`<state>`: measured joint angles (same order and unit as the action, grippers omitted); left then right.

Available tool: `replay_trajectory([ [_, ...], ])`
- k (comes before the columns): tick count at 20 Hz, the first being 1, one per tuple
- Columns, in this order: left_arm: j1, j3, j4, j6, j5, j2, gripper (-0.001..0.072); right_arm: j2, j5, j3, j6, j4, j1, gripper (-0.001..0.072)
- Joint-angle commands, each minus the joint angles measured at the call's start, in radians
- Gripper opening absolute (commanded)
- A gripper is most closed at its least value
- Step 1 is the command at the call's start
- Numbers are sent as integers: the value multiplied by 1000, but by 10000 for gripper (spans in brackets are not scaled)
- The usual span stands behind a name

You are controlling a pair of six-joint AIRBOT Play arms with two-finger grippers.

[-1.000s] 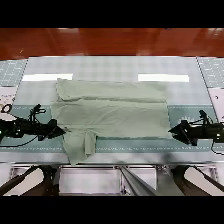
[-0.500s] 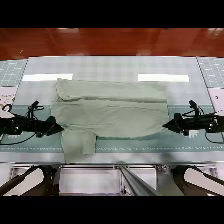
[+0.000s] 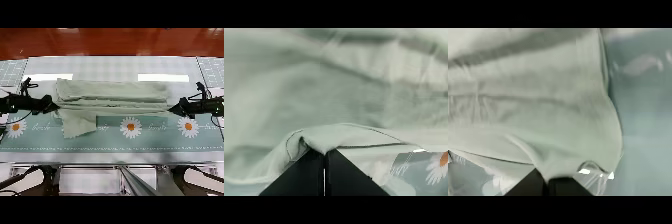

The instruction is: Fold the shirts.

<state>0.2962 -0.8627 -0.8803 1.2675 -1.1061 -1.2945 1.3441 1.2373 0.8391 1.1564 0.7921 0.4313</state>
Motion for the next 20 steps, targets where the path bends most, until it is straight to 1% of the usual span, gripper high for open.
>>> replay_trajectory([
  [1,-59,-191,-1,66,25,-138,15,87,-72,122,11,-24,-72,26],
  [3,-80,-307,-1,114,21,-231,15,138,-115,185,40,-27,-93,27],
  [5,-93,-407,-1,160,17,-315,15,189,-129,251,48,-33,-106,26],
  [10,-105,-592,-1,197,13,-464,15,296,-145,375,55,-62,-117,26],
  [12,-106,-647,-1,189,14,-504,15,335,-151,411,55,-84,-117,26],
  [14,-112,-692,-2,158,18,-534,15,372,-169,439,55,-115,-117,27],
  [17,-117,-749,-1,159,25,-585,15,405,-224,443,54,-180,-117,26],
  [20,-126,-775,1,158,25,-626,15,426,-230,443,48,-183,-117,27],
])
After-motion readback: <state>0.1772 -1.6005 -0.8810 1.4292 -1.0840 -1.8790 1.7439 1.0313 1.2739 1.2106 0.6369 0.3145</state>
